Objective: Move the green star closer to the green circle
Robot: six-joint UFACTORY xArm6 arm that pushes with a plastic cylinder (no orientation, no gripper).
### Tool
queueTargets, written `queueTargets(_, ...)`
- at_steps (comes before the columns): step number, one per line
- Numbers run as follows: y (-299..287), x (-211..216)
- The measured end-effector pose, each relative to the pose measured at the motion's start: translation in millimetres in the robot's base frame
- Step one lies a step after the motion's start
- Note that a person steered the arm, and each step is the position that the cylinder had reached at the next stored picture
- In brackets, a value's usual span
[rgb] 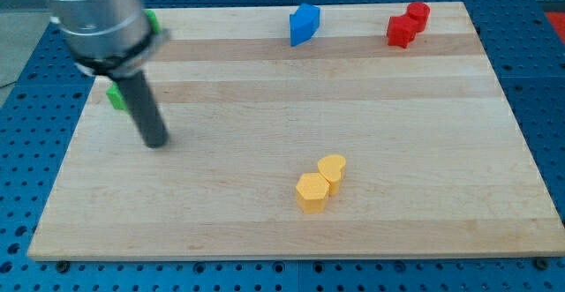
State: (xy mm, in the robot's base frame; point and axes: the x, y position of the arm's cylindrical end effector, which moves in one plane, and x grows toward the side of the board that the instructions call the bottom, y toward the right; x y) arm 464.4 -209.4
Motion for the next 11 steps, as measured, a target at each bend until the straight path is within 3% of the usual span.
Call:
queueTargets(1, -47, -42)
queueTargets(3, -57, -104)
queueTargets(5, -67, -41)
queueTargets(7, -54, -141)
queueTargets(9, -79, -68)
queueTargets(10, -42, -65)
queueTargets(11, -25, -106)
